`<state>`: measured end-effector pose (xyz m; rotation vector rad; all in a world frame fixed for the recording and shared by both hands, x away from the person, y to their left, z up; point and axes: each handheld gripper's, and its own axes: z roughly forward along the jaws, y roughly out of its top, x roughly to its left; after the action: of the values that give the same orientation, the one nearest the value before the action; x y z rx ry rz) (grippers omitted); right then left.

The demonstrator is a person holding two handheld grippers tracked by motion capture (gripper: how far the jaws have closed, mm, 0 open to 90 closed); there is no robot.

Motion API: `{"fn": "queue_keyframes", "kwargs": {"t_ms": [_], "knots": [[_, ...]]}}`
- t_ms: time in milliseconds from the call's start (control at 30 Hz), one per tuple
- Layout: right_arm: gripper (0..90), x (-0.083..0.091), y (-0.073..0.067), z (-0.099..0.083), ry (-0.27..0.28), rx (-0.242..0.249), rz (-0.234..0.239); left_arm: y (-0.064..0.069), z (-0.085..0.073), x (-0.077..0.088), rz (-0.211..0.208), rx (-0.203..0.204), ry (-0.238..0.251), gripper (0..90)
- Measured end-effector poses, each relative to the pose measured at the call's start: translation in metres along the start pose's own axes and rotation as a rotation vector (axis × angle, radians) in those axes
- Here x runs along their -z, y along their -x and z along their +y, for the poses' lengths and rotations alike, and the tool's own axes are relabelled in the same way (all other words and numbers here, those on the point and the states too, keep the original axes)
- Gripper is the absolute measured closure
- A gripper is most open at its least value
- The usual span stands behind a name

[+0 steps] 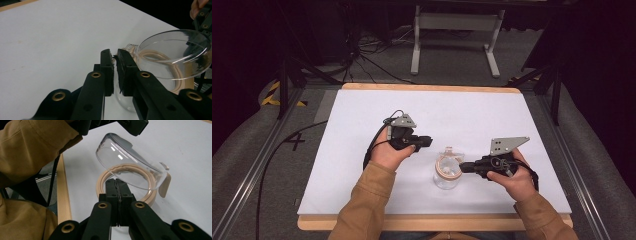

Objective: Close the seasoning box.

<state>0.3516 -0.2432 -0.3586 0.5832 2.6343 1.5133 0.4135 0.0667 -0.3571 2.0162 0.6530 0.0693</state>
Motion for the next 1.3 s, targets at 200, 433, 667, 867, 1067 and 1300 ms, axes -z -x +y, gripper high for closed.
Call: {"fn": "queue_keyframes", "kwargs": {"t_ms": [200, 433, 667, 867, 1067, 1300], "knots": [[90.0, -0.001, -0.003, 0.002, -0.045, -0.009, 0.015, -0.007, -0.003, 0.005, -0.001, 0.015, -0.078, 82.1], [90.0, -0.003, -0.007, 0.002, -0.116, -0.018, 0.027, -0.010, -0.006, 0.008, 0.010, 0.029, -0.114, 82.0], [90.0, -0.008, -0.008, 0.002, -0.168, 0.000, 0.021, -0.014, -0.009, 0.005, 0.019, 0.021, -0.182, 82.0], [90.0, -0.010, -0.008, 0.001, -0.203, -0.005, 0.020, -0.016, -0.013, 0.002, 0.012, 0.031, -0.229, 82.1], [90.0, -0.011, -0.008, 0.000, -0.225, -0.010, 0.024, -0.016, -0.015, -0.001, 0.007, 0.030, -0.264, 81.8], [90.0, -0.011, -0.009, 0.000, -0.228, -0.007, 0.026, -0.016, -0.014, 0.001, 0.012, 0.027, -0.274, 81.4]]}}
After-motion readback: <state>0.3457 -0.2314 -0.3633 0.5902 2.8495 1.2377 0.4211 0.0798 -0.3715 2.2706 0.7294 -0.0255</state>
